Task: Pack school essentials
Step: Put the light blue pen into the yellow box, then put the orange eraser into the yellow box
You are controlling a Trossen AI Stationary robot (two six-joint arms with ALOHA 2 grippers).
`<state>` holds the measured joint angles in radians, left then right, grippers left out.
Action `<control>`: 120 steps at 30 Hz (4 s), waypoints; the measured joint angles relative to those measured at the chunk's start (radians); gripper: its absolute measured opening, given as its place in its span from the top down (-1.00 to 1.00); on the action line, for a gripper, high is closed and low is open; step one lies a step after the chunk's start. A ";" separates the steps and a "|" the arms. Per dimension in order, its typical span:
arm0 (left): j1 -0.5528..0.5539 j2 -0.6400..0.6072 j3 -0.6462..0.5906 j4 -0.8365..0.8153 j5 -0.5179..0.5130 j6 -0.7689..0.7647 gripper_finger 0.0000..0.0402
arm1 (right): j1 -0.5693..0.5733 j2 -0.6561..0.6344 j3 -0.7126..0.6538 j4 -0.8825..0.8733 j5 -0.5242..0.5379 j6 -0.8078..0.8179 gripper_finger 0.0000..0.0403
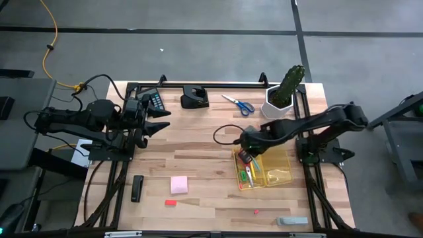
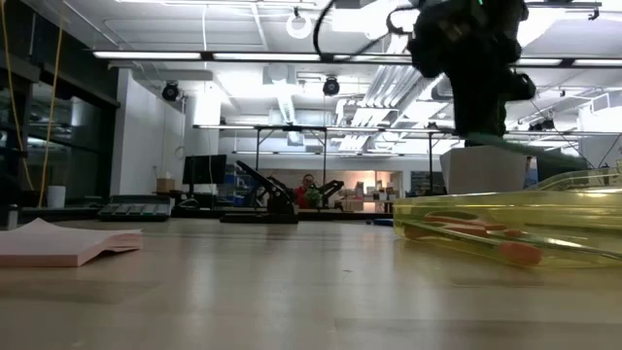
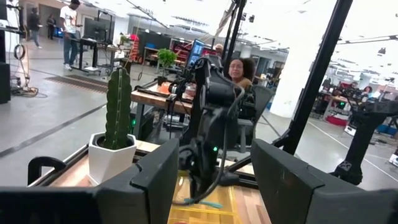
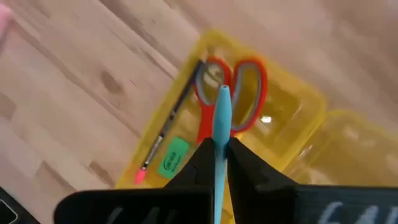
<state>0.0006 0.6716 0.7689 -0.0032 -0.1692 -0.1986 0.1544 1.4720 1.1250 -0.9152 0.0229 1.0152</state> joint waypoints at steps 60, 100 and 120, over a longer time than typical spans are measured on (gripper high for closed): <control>0.000 0.000 0.000 0.003 0.007 -0.008 0.06 | 0.054 -0.412 -0.137 0.830 0.362 -0.704 0.17; 0.000 0.000 0.000 0.008 -0.022 0.089 0.06 | 0.042 -0.425 -0.136 1.029 0.300 -0.937 0.17; 0.000 0.000 0.000 0.008 -0.021 0.079 0.06 | 0.042 -0.425 -0.136 1.028 0.300 -0.937 0.17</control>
<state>0.0004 0.6716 0.7689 0.0048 -0.1905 -0.1200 0.1963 1.0466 0.9886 0.1131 0.3229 0.0780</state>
